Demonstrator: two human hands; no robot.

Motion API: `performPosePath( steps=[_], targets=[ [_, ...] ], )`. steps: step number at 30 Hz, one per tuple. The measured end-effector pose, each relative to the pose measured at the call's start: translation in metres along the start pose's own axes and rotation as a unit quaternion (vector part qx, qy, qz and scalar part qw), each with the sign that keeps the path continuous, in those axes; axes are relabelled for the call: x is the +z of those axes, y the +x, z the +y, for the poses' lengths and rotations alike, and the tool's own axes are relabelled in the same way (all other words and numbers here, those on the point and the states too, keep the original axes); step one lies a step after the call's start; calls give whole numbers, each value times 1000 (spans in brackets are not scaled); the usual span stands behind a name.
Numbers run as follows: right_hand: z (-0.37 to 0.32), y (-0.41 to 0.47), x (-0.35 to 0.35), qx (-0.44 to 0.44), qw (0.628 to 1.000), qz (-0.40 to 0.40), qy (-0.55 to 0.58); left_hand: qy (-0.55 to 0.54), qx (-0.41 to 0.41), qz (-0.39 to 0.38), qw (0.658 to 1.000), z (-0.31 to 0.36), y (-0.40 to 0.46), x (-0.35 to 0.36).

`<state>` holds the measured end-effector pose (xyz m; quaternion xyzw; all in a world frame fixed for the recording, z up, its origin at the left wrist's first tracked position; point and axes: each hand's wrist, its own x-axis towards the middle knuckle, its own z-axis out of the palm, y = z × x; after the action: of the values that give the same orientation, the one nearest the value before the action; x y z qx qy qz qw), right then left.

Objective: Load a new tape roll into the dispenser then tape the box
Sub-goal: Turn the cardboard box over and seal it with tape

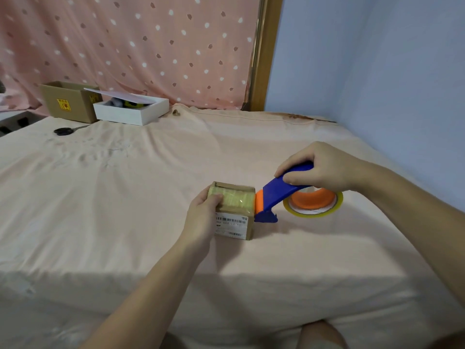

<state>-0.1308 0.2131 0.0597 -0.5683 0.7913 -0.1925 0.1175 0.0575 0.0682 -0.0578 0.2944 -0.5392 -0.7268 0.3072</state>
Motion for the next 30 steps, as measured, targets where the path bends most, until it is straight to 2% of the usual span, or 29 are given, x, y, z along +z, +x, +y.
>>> performPosePath(
  steps=[2,5,8,11,14,16,19,21,23,25,28,30],
  targets=[
    [5,-5,15,-12,1000,8,-26,-6,5,-5,1000,0,0,1],
    [19,-8,15,19,994,63,83,-5,6,-15,1000,-2,1,-1],
    [36,-10,16,47,993,29,104,-3,8,-18,1000,-5,2,-3],
    [57,-17,17,82,970,71,217,11,27,-24,999,-9,1,-4],
    [78,-25,15,120,907,145,376,20,39,-38,998,-11,-2,-8],
    [89,-32,20,172,853,165,465,20,43,-43,998,-13,-1,-10],
    [99,-38,25,269,731,175,602,22,44,-39,998,-12,0,-10],
    [99,-39,32,300,648,175,678,23,43,-30,998,-10,1,-9],
    [92,-35,43,282,601,122,738,25,42,-25,999,-7,1,-7],
    [88,-30,57,269,605,85,745,29,38,-26,999,-6,1,-7],
    [98,-29,65,258,648,98,710,41,37,-50,997,-5,0,-11],
    [98,-34,68,253,651,108,707,70,27,-95,993,-6,-2,-17]
  ],
)
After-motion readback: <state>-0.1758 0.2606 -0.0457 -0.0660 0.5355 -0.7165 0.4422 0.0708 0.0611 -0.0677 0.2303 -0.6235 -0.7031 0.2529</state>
